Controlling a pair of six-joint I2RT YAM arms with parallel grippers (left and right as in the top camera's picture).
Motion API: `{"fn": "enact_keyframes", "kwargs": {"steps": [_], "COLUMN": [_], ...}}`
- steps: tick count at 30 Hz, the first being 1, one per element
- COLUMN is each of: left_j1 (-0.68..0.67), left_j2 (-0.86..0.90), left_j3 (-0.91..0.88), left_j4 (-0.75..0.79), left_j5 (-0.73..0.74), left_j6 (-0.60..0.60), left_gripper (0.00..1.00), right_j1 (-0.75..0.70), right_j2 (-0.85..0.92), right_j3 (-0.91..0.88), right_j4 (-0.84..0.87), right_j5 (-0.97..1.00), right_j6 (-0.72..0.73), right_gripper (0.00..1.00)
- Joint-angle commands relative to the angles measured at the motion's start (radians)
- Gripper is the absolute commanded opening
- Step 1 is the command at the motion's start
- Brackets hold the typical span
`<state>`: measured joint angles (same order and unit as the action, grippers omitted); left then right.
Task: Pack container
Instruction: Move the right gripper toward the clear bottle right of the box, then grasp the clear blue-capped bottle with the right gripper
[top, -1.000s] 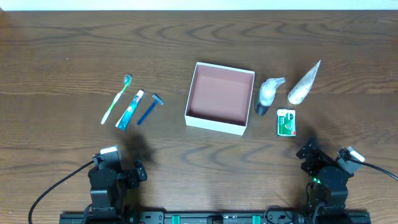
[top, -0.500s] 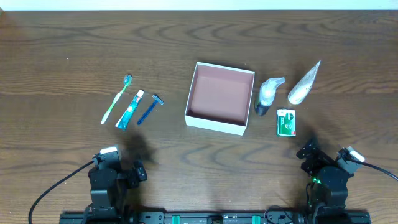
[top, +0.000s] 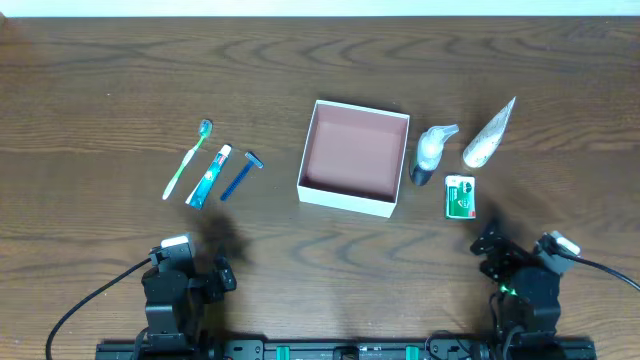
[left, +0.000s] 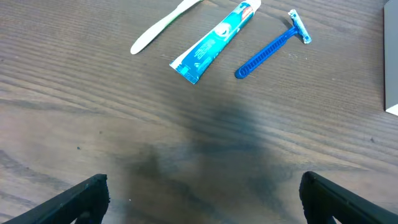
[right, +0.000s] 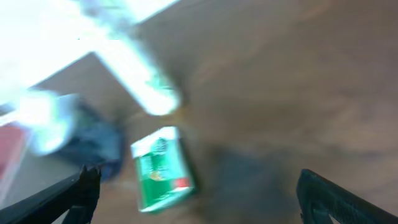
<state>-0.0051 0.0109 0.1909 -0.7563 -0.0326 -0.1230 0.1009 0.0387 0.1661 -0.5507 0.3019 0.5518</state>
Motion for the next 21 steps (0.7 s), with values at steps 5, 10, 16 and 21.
{"fn": "enact_keyframes", "kwargs": {"steps": [5, 10, 16, 21], "left_j1": [-0.004, -0.004, -0.004, -0.004], "left_j2": [-0.007, -0.007, -0.007, -0.007], "left_j3": [-0.017, -0.017, -0.017, -0.017], "left_j4": [-0.008, -0.008, -0.008, -0.008], "left_j5": [0.003, 0.003, 0.003, 0.003], "left_j6": [0.013, 0.013, 0.013, 0.013], "left_gripper": [0.98, 0.98, 0.98, 0.98], "right_j1": [0.018, 0.018, 0.019, 0.060], "right_j2": [0.087, 0.354, 0.819, 1.185], "right_j3": [0.167, 0.427, 0.891, 1.285], "right_j4": [0.008, -0.074, -0.381, -0.654], "right_j5": [-0.324, -0.414, -0.426, -0.425], "right_j6": [-0.150, -0.178, -0.287, -0.345], "right_gripper": [0.99, 0.99, 0.99, 0.99]}}
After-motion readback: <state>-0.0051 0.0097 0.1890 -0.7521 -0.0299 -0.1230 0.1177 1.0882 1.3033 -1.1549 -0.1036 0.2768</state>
